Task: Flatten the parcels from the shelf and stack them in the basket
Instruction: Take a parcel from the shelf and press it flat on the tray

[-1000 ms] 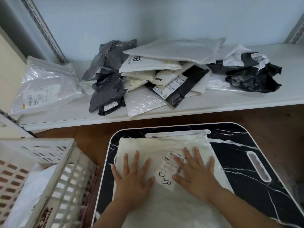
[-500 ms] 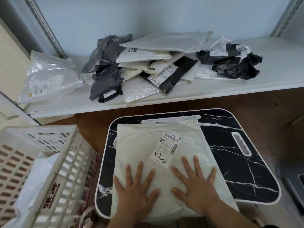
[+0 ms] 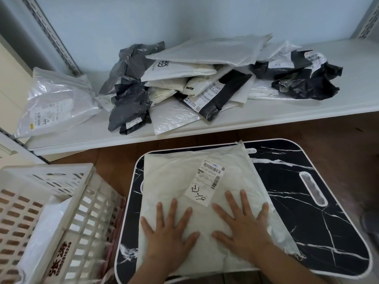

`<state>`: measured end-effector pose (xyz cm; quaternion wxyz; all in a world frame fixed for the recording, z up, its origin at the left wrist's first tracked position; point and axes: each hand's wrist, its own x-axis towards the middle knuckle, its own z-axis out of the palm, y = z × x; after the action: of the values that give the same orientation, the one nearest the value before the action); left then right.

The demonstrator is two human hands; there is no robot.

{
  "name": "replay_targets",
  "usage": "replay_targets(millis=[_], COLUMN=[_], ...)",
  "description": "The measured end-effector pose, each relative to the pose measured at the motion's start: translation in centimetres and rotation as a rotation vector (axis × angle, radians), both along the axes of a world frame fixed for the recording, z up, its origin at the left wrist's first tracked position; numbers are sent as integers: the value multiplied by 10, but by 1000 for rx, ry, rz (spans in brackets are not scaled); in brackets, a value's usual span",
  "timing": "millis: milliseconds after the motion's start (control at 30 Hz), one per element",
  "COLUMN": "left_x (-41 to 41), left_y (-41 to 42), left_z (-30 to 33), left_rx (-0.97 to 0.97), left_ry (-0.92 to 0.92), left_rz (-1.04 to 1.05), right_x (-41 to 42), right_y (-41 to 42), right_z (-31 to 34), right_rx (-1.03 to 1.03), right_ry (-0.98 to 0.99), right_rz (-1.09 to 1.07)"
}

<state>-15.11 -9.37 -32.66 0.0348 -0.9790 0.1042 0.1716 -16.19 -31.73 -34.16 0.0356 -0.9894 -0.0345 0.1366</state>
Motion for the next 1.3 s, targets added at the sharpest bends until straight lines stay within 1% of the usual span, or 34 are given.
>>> replay_targets(millis=[33, 67, 100, 167, 233, 300, 433, 467, 533, 567, 667, 800, 867, 900, 933, 967, 1000, 1033, 1067, 1100, 1167, 1200, 1233, 1267, 1300], left_x=[9, 19, 28, 50, 70, 89, 105, 106, 100, 101, 102, 103, 104, 103, 103, 99, 97, 94, 91, 88, 85, 84, 82, 78, 74], left_y=[-2, -5, -9, -17, -26, -34, -30, -27, -22, -21, -18, -19, -16, -13, -10, -4, 3, 9, 14, 19, 31, 37, 42, 46, 49], left_z=[6, 13, 19, 29, 29, 32, 13, 0, -13, -16, -22, -21, -16, -12, -7, 2, 10, 20, 30, 36, 43, 48, 53, 58, 66], left_rx=[18, -2, -23, -41, -99, -101, -77, -71, -76, -85, -92, -99, -130, -160, -189, -215, -273, -374, -508, -649, -930, -1069, -1192, -1251, -1282], left_ry=[4, -10, -81, -126, -115, -100, -62, -76, -181, -205, -156, -96, -102, -92, -121, -170, -225, -257, -255, -229, -74, 49, 222, 395, 511], left_rz=[10, 42, 55, 41, 33, 3, 28, 22, 12, 22, -1, 15, -3, 43, 138, 279, 487, 736, 942, 1074, 1193, 1229, 1247, 1225, 1180], right_x=[8, 16, 25, 42, 59, 78, 92, 92, 89, 90, 90, 93, 93, 91, 88, 83, 78, 73, 67, 64, 62, 62, 62, 61, 59], right_y=[1, 1, 3, 6, 10, 13, 11, 9, 8, 7, 6, 6, 2, -2, -8, -12, -17, -21, -25, -30, -39, -42, -45, -47, -50], right_z=[4, 8, 13, 20, 26, 25, 13, 4, -7, -9, -13, -11, -3, 0, 5, 12, 18, 23, 26, 30, 36, 40, 43, 48, 50], right_rx=[0, 2, 5, 14, -3, -18, -6, -4, -12, -11, -30, 20, 30, 65, 75, 62, 52, 46, 50, 74, 229, 339, 433, 493, 528], right_ry=[-19, -38, -59, -68, -116, -146, -62, -49, -134, -115, -97, -68, -35, -7, 32, 24, -12, -76, -120, -142, -102, -62, -9, 45, 79], right_rz=[6, 11, 6, -8, 8, 12, -19, -21, -36, -52, -13, -30, 4, -10, -50, -111, -214, -347, -497, -644, -858, -932, -974, -987, -979])
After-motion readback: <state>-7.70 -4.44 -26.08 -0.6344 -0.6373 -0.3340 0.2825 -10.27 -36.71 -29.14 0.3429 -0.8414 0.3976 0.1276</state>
